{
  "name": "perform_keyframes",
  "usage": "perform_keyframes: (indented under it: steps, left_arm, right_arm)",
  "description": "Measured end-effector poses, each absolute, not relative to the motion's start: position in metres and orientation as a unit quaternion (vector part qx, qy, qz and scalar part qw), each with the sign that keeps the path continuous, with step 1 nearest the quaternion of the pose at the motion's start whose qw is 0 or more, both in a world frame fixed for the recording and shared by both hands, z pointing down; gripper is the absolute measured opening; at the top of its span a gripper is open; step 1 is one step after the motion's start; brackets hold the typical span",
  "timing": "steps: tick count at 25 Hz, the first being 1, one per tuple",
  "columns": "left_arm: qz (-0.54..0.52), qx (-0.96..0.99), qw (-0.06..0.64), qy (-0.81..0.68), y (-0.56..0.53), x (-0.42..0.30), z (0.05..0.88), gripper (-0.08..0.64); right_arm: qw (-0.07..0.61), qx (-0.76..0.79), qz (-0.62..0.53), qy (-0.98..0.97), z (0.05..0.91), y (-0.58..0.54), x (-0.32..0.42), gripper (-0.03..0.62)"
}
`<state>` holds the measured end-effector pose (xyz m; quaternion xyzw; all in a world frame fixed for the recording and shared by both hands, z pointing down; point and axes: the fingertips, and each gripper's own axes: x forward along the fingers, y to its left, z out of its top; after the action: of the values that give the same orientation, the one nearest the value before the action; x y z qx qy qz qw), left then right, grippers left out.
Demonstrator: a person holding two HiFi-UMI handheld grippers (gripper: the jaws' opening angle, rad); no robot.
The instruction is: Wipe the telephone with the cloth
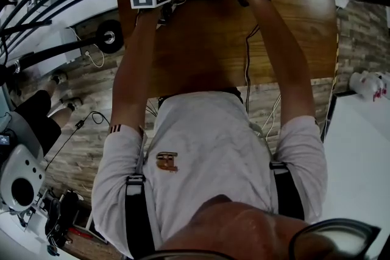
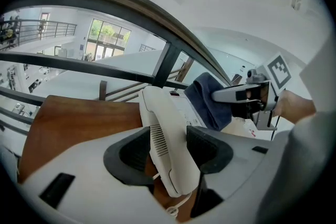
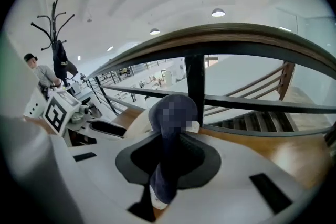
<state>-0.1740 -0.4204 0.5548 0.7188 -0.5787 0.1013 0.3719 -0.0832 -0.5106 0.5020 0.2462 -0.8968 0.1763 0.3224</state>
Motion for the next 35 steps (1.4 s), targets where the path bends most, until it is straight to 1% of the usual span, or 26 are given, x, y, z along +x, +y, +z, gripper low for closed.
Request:
perform_keyframes:
  steps: [6, 10, 14, 21, 26, 31, 35]
  left_arm:
    - [0.106, 0.719, 0.371, -0.578, -0.419, -0.176, 0.554, 0.23]
    - [0.109, 0.72, 0.371, -0.576, -0.419, -0.172, 0.552, 0.232]
    - [0.11, 0.72, 0.369, -0.577, -0.421, -0.171, 0.553, 0.232]
    - [0.111, 0.721, 0.367, -0.577, -0.422, -0.172, 0.554, 0.232]
    - [0.111, 0.721, 0.367, -0.577, -0.421, -0.174, 0.556, 0.232]
    - [0.111, 0.721, 0.364, -0.578, -0.421, -0.172, 0.556, 0.232]
    - [0.111, 0.723, 0.365, -0.577, -0.421, -0.176, 0.557, 0.232]
  right_arm:
    - [0.287, 0.192, 0.219, -0.912, 0.49, -0.465, -0.124, 0.078]
    - [0.286, 0.184, 0.245, -0.908, 0.5, -0.452, -0.14, 0.078]
    - [0.301, 0.189, 0.259, -0.898, 0.521, -0.453, -0.144, 0.078]
    - [0.342, 0.24, 0.21, -0.884, 0.545, -0.478, -0.119, 0.078]
    - [0.354, 0.278, 0.206, -0.869, 0.558, -0.498, -0.083, 0.078]
    - [0.354, 0.307, 0.205, -0.859, 0.558, -0.509, -0.048, 0.078]
    - [0.33, 0.309, 0.216, -0.865, 0.545, -0.497, -0.042, 0.078]
